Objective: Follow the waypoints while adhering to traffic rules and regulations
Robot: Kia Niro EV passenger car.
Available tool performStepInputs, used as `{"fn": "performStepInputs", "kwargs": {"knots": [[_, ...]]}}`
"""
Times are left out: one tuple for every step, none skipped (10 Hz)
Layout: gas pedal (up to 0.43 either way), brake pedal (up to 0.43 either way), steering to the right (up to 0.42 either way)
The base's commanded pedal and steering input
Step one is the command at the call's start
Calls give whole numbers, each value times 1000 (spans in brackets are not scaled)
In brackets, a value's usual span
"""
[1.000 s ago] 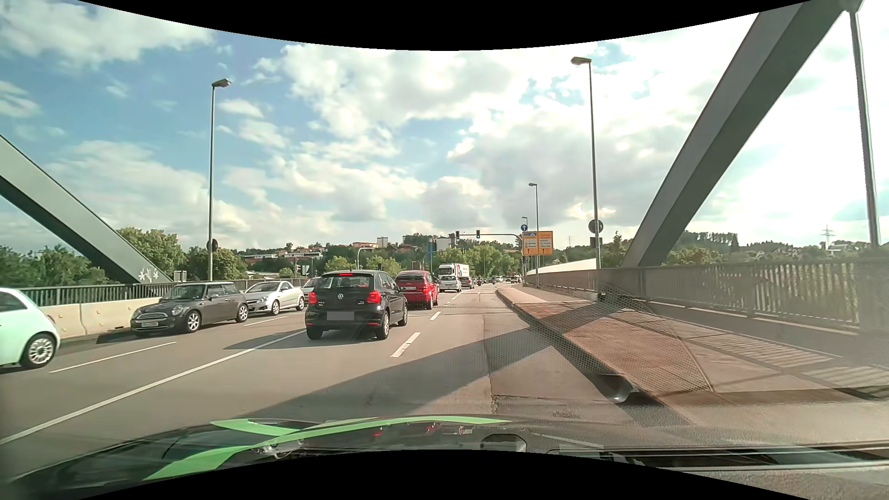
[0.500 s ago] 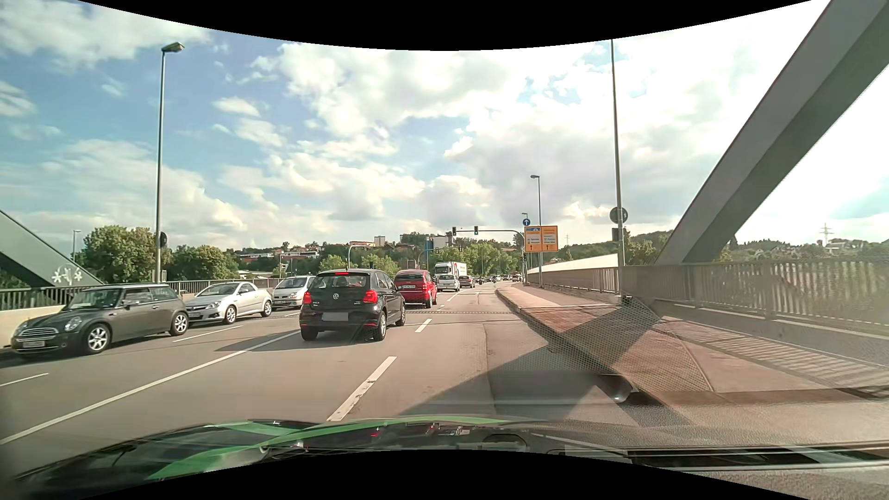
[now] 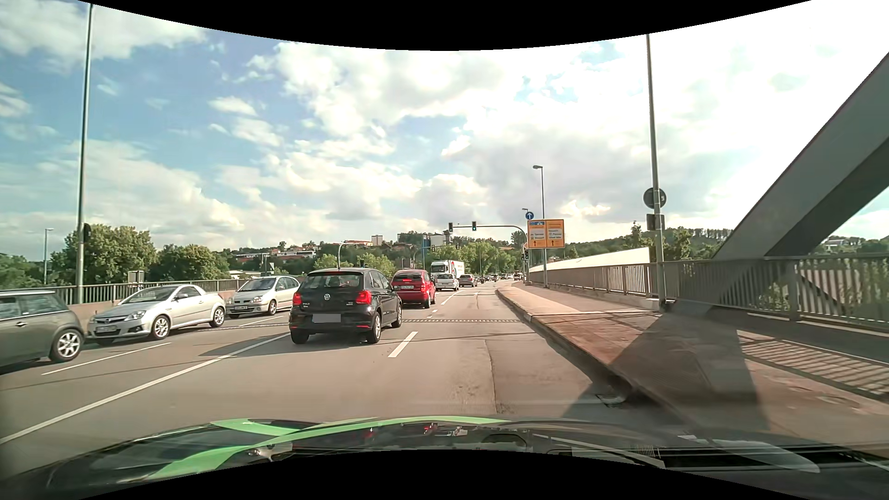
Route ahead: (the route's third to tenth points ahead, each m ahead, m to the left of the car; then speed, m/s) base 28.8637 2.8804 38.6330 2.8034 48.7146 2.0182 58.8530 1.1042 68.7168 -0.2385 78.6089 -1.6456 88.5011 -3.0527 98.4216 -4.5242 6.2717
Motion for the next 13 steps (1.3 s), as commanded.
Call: {"fn": "performStepInputs", "kwargs": {"knots": [[138,0,5],[138,0,5],[138,0,5],[138,0,5],[138,0,5],[138,0,5],[138,0,5],[138,0,5],[138,0,5],[130,0,5],[130,0,5],[110,0,5],[87,0,5]]}}
